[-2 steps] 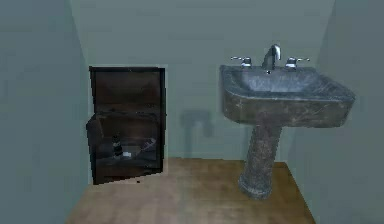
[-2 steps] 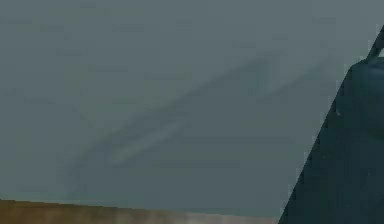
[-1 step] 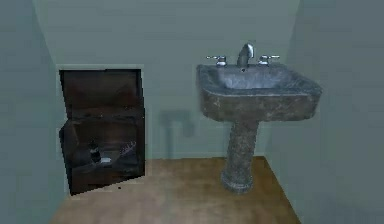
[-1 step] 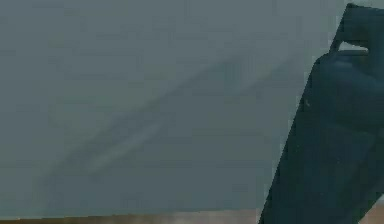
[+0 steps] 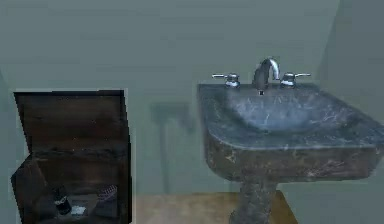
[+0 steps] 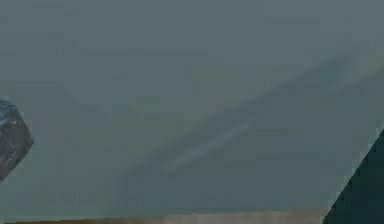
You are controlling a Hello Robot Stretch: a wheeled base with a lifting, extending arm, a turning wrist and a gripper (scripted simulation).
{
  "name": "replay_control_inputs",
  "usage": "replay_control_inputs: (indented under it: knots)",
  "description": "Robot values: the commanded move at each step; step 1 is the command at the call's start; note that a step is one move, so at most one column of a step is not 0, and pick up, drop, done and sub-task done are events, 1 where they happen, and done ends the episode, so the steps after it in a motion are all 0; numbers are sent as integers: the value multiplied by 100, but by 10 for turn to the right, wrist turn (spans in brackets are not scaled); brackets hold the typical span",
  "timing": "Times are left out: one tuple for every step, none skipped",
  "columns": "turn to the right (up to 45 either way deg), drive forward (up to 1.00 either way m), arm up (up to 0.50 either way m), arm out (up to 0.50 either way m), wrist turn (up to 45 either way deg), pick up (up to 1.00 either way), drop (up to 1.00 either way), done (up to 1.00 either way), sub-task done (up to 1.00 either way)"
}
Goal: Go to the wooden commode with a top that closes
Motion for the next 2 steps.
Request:
replay_control_inputs:
  knots:
    - [-360,0,0,0,0,0,0,0,0]
    - [0,0,0,0,0,0,0,100,0]
